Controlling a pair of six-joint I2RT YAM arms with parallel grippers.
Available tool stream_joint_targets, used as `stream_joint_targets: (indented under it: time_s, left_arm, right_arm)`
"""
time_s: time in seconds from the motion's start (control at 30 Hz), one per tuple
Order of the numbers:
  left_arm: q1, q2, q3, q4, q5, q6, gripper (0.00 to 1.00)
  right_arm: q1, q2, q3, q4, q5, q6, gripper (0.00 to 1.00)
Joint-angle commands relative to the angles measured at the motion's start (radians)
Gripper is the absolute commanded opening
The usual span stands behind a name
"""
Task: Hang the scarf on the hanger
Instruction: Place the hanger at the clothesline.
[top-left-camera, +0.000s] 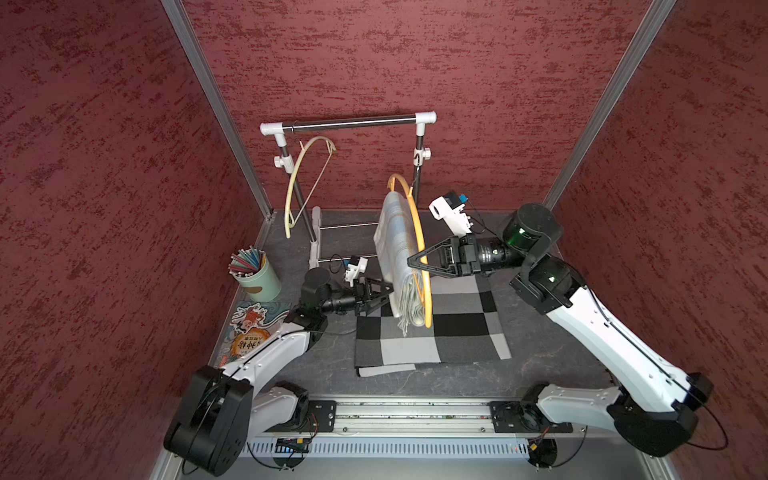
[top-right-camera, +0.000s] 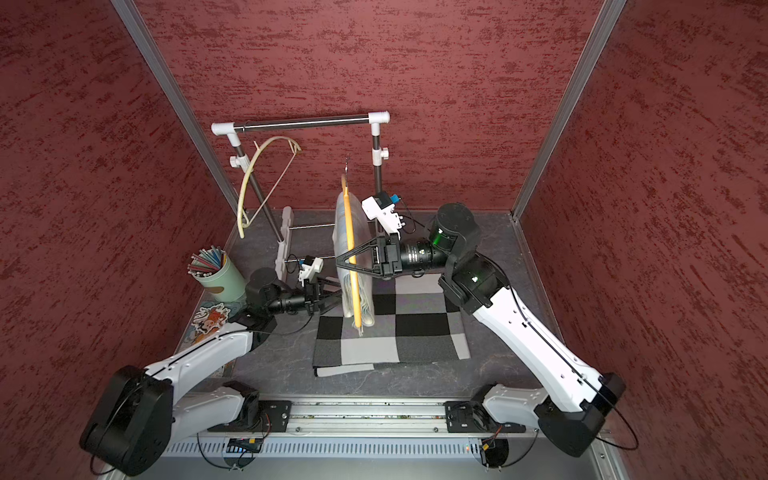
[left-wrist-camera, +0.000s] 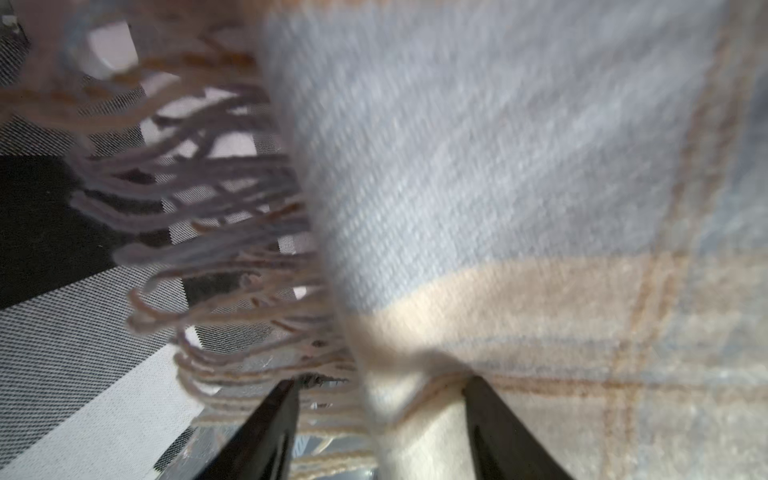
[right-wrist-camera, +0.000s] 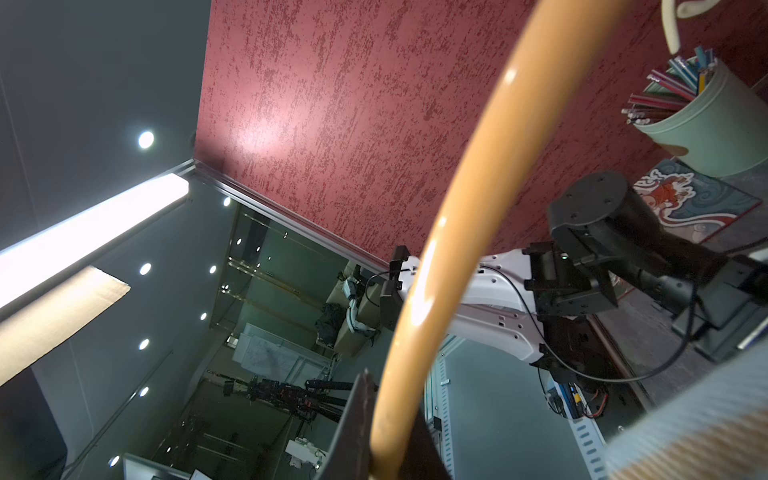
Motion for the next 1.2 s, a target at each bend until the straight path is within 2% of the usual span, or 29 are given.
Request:
stream_joint_targets:
  time_s: [0.0,0.13,0.23,0.5,0.8,0.9,1.0,1.17]
  left_arm:
    - [0.025,-0.121,0.059,-0.329,-0.078,0.125,0.8]
    - [0.085,-0.283,0.156,-0.852,-0.302,0.264,0.87]
    - [0.108,-0.363,0.192,-1.019,-0.372,0.299,0.9]
    - [0.125,-0.451,0.294,-1.214,-0.437,0.36,0.91]
    - [0.134,-0.437,0.361,-1.278,-0.42,0.41,0.91]
    - [0.135,-0.44,0.362,-1.28,-0.419,0.411,0.91]
    - [0.135,-0.447,0.352,-1.273,-0.412,0.402,0.91]
    - [0.137,-0.467,0.355,-1.285,-0.409,0.399,0.91]
  right_arm:
    - [-0.003,-0.006,0.058,0.009,0.023,-0.119,0.0]
    - [-0.004,0.057,0.132,-0.027,0.035,-0.16,0.0]
    - [-0.006,0.13,0.221,-0.062,0.039,-0.188,0.0]
    - [-0.023,0.352,0.439,-0.104,0.06,-0.214,0.0]
    - [-0.094,0.594,0.685,-0.055,0.026,-0.127,0.0]
    - [-0.124,0.676,0.798,-0.095,0.027,-0.123,0.0]
    - [-0.157,0.77,0.913,-0.079,0.01,-0.061,0.0]
    - [-0.198,0.882,1.017,-0.026,-0.01,0.047,0.0]
